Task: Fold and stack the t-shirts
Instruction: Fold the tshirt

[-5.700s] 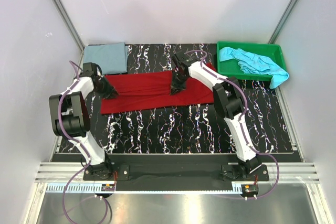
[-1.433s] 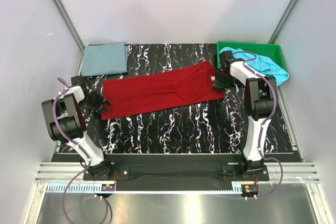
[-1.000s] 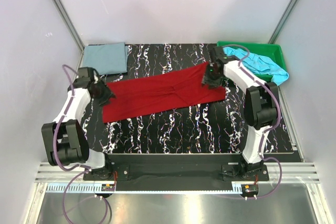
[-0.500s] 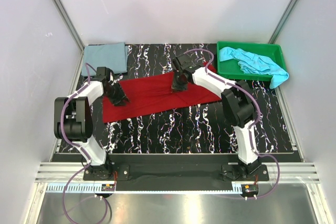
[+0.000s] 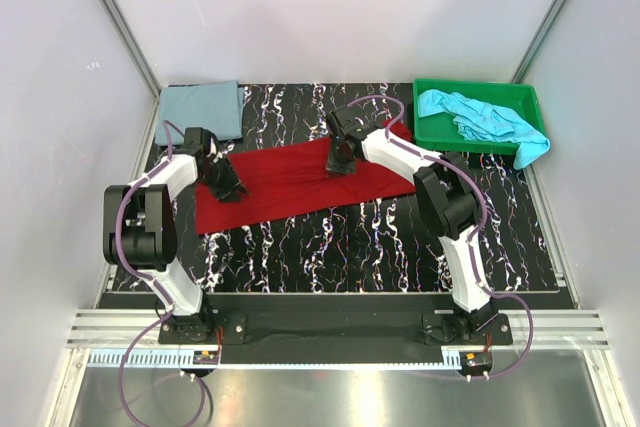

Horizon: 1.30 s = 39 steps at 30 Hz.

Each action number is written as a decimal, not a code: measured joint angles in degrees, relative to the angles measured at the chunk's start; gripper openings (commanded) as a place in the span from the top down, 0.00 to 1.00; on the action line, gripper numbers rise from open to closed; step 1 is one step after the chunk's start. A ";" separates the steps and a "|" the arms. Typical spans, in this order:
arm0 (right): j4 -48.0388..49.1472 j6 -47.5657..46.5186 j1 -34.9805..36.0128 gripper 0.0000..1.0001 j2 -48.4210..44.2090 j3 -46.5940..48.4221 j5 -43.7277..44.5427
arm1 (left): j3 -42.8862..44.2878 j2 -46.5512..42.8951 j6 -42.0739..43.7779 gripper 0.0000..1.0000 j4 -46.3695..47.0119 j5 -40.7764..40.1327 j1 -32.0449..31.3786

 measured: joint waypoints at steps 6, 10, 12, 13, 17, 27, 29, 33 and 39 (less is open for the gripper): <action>0.35 -0.02 0.00 0.95 1.36 0.37 0.15 | -0.42 0.00 -0.20 0.66 0.00 0.02 -0.26; 0.39 -0.02 0.00 0.95 1.60 0.37 0.22 | -1.25 -0.09 -0.24 0.67 -0.04 0.02 -0.46; 0.46 -0.04 0.00 0.95 1.60 0.37 0.26 | -1.51 -0.33 -0.46 0.67 -0.31 -0.02 -0.90; 0.46 -0.04 0.00 0.95 1.60 0.37 0.33 | -1.55 -0.42 -0.61 0.68 -0.37 0.00 -1.36; 0.63 -0.02 0.00 0.95 1.60 0.37 0.33 | -1.55 -0.57 -1.07 0.69 -0.35 0.17 -5.22; 0.79 -0.02 1.25 0.95 1.57 0.37 0.09 | -1.55 1.44 -1.73 0.70 -0.15 0.15 -9.07; 0.79 -0.02 1.46 0.95 1.57 0.37 -0.04 | -1.55 1.95 -1.70 0.70 -0.04 0.13 -8.98; 0.79 -0.02 1.49 0.95 1.57 0.35 -0.09 | -1.55 3.19 -1.73 0.70 0.13 0.13 -8.98; 0.79 -0.07 1.49 0.95 1.60 0.35 -0.07 | -1.55 3.67 -2.12 0.70 0.17 0.35 -8.92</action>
